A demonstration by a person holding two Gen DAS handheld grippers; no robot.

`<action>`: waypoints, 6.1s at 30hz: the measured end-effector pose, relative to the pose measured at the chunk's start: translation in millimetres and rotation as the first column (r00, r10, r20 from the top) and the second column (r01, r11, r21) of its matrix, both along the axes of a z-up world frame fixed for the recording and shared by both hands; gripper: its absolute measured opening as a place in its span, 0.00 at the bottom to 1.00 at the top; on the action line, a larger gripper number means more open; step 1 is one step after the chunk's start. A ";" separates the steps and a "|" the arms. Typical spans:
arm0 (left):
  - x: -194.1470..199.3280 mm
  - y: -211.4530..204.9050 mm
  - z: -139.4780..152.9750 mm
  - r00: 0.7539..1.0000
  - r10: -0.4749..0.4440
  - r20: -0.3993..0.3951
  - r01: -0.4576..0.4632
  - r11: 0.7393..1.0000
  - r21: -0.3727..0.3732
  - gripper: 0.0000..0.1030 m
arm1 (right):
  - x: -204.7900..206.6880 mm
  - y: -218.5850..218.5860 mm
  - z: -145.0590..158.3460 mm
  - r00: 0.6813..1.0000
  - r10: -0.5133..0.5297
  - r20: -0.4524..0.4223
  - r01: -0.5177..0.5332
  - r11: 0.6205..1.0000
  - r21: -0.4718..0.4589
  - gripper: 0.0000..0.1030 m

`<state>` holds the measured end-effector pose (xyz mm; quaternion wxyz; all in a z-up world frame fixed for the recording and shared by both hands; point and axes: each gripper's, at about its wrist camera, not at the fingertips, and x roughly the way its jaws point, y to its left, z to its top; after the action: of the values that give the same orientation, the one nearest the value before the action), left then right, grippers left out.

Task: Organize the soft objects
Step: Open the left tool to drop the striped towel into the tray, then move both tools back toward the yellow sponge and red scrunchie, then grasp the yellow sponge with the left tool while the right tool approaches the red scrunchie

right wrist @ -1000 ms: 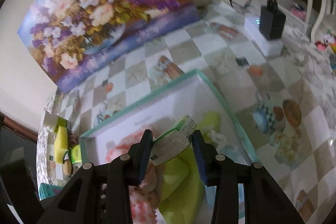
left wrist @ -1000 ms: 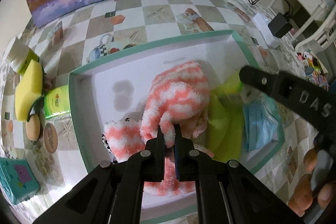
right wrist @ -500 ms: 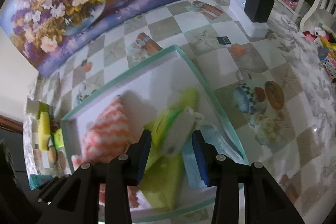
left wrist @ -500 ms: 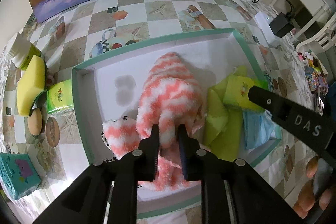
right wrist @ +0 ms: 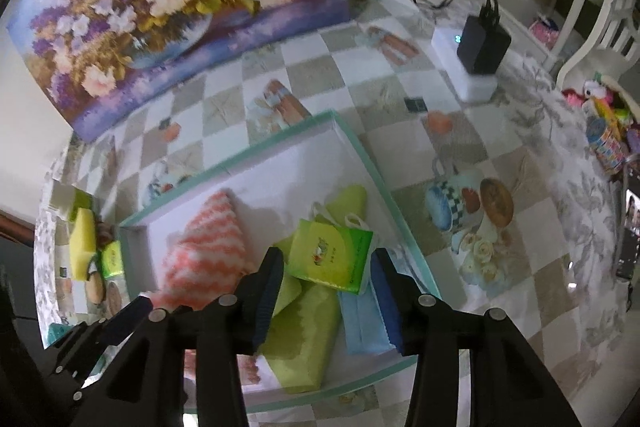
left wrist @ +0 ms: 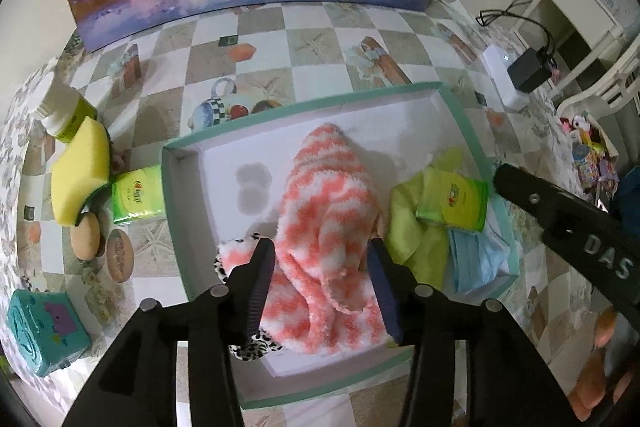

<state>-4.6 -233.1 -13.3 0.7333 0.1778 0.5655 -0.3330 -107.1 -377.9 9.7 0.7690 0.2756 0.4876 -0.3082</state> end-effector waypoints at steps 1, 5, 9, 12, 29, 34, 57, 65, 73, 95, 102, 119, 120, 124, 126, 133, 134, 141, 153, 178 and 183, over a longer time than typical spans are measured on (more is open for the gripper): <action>2.2 2.1 2.3 1.000 0.008 -0.001 -0.008 1.000 -0.007 0.49 | 0.1 1.3 4.6 1.000 0.003 0.004 -0.003 1.000 -0.012 0.48; 14.7 13.5 10.8 0.998 0.063 0.004 -0.063 0.998 -0.029 0.67 | 1.9 8.8 22.9 0.999 0.019 0.026 -0.017 0.998 -0.059 0.52; 32.6 30.3 13.8 0.991 0.130 0.011 -0.129 0.991 -0.039 0.71 | 6.2 12.0 20.3 0.999 0.032 0.022 -0.030 0.997 -0.065 0.57; 49.7 45.5 9.4 0.981 0.192 0.014 -0.192 0.981 -0.019 0.73 | 11.5 12.6 1.9 0.999 0.035 -0.036 -0.036 0.999 -0.027 0.58; 98.7 104.8 -15.4 0.914 0.405 -0.025 -0.405 0.914 -0.012 0.87 | 18.0 14.1 -14.2 0.996 0.015 -0.090 -0.020 0.999 -0.046 0.99; 108.3 122.2 -9.8 0.896 0.441 -0.044 -0.443 0.896 -0.036 0.87 | 18.9 15.4 -14.9 0.996 0.017 -0.087 -0.021 0.999 -0.046 0.99; 151.1 218.6 25.4 0.844 0.535 0.034 -0.533 0.845 -0.040 0.87 | 96.1 115.9 -0.9 0.974 0.217 -0.066 -0.223 0.969 -0.103 0.99; 165.8 257.5 24.6 0.804 0.594 0.021 -0.593 0.804 -0.046 0.87 | 127.2 162.4 -7.0 0.951 0.307 -0.043 -0.310 0.946 -0.096 0.99; 172.8 262.4 15.6 0.790 0.612 -0.028 -0.613 0.788 -0.055 0.87 | 151.5 195.4 -14.0 0.917 0.397 -0.032 -0.399 0.912 -0.096 0.99; 174.4 173.0 -15.1 0.908 0.419 0.020 -0.419 0.908 -0.017 0.71 | 176.2 163.1 -30.9 0.922 0.385 0.034 -0.382 0.921 -0.078 0.99; 179.0 166.3 -32.6 0.913 0.408 0.019 -0.409 0.913 0.013 0.67 | 177.7 153.3 -41.0 0.923 0.383 0.029 -0.381 0.923 -0.061 0.99; 170.8 149.0 -35.8 0.954 0.295 0.052 -0.298 0.954 0.042 0.65 | 175.2 147.3 -45.8 0.929 0.370 0.030 -0.369 0.929 -0.035 0.99; 171.0 148.8 -35.8 0.952 0.300 0.054 -0.302 0.952 0.038 0.64 | 175.3 147.5 -46.0 0.929 0.370 0.029 -0.369 0.929 -0.035 0.99; 174.5 152.1 -38.3 0.946 0.319 0.062 -0.321 0.947 0.027 0.64 | 175.3 148.8 -46.4 0.926 0.376 0.028 -0.375 0.926 -0.036 0.99; 177.3 154.9 -38.5 0.941 0.332 0.065 -0.334 0.943 0.016 0.58 | 175.5 149.4 -46.7 0.925 0.378 0.027 -0.377 0.925 -0.036 0.99; 180.4 158.0 -41.6 0.938 0.344 0.046 -0.344 0.939 -0.013 0.31 | 176.1 150.5 -48.3 0.924 0.383 0.022 -0.382 0.924 -0.034 0.99; 180.4 158.6 -41.5 0.938 0.345 0.040 -0.344 0.939 -0.019 0.27 | 176.0 150.5 -48.1 0.924 0.382 0.023 -0.381 0.924 -0.034 0.99; 179.5 160.5 -39.3 0.936 0.351 0.028 -0.350 0.936 -0.034 0.20 | 175.9 150.9 -49.6 0.923 0.384 0.023 -0.383 0.923 -0.034 0.99; 176.4 167.9 -21.4 0.920 0.392 0.030 -0.390 0.920 -0.045 0.17 | 183.4 172.6 -53.7 0.883 0.469 0.019 -0.468 0.883 -0.043 0.94; 178.5 216.7 13.5 0.863 0.502 0.051 -0.494 0.861 -0.121 0.14 | 200.0 201.1 -69.0 0.832 0.549 0.079 -0.549 0.835 -0.012 0.69; 183.9 225.5 14.1 0.848 0.529 0.041 -0.519 0.843 -0.142 0.14 | 211.2 204.7 -63.6 0.827 0.551 0.108 -0.550 0.834 -0.046 0.69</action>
<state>179.3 -7.6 0.8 0.8277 -0.0169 0.5411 -0.1478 104.2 -173.2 -53.9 0.8540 0.1359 0.4986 -0.0603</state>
